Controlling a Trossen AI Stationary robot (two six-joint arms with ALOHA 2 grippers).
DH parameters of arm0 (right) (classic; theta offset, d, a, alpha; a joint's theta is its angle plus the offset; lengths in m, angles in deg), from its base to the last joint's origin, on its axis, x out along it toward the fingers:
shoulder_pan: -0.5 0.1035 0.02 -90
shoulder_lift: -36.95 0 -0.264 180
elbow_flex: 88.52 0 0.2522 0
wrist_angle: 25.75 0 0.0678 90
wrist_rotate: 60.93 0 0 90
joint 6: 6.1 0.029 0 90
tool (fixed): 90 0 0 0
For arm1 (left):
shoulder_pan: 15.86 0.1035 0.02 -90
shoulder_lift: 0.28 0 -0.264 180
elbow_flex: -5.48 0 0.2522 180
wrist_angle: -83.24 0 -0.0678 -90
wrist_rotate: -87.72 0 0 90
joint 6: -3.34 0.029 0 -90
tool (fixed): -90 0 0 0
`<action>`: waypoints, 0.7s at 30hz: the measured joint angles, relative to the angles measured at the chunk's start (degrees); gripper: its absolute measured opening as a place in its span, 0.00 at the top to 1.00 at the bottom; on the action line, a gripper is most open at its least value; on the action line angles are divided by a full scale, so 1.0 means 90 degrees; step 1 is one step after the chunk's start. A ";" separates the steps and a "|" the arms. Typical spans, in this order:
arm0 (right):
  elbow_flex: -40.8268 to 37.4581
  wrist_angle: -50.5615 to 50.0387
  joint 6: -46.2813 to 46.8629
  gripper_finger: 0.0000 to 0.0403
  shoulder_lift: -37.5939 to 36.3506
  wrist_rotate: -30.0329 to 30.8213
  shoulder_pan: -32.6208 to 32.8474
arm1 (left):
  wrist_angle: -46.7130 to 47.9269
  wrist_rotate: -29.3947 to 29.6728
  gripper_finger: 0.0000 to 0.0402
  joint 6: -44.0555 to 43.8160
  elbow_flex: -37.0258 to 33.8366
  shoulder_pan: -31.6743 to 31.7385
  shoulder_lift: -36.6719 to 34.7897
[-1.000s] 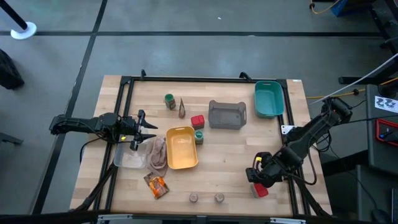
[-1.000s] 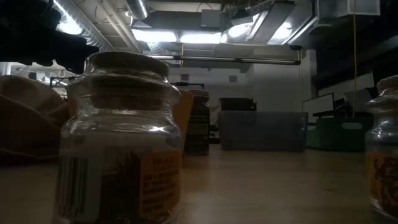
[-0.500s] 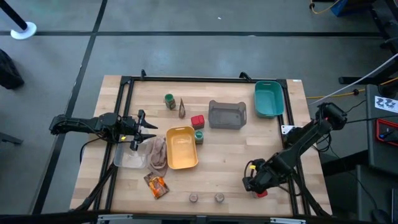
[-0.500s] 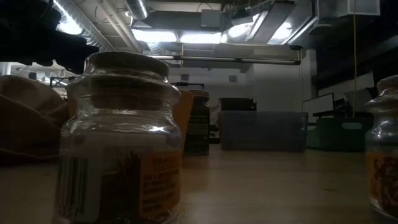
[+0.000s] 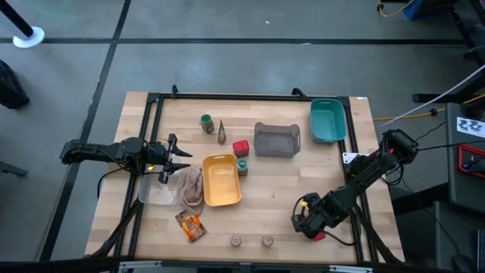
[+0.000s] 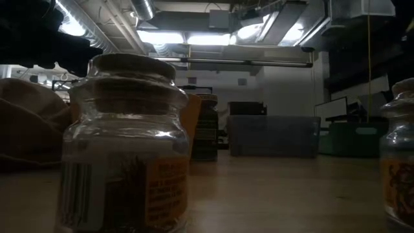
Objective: Sort spices by type
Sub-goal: Put the bottom red seasoning can into the green bin
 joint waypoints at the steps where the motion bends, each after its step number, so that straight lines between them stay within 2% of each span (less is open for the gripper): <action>1: 0.0000 0.0000 -0.0003 0.28 -0.0001 0.0096 -0.0001 | -0.0001 0.0000 0.63 0.0000 0.0001 0.0000 -0.0002; 6: 0.0000 0.0000 -0.0009 0.28 -0.0001 0.0173 -0.0005 | -0.0001 0.0000 0.63 0.0000 0.0001 0.0000 -0.0002; 13: 0.0002 0.0052 -0.0675 0.28 -0.0001 -0.0622 0.0000 | 0.0000 0.0000 0.63 0.0000 0.0000 0.0001 -0.0001; 21: 0.0002 0.0063 -0.0832 0.29 -0.0001 -0.0677 0.0000 | -0.0001 0.0000 0.63 0.0000 0.0000 0.0001 0.0000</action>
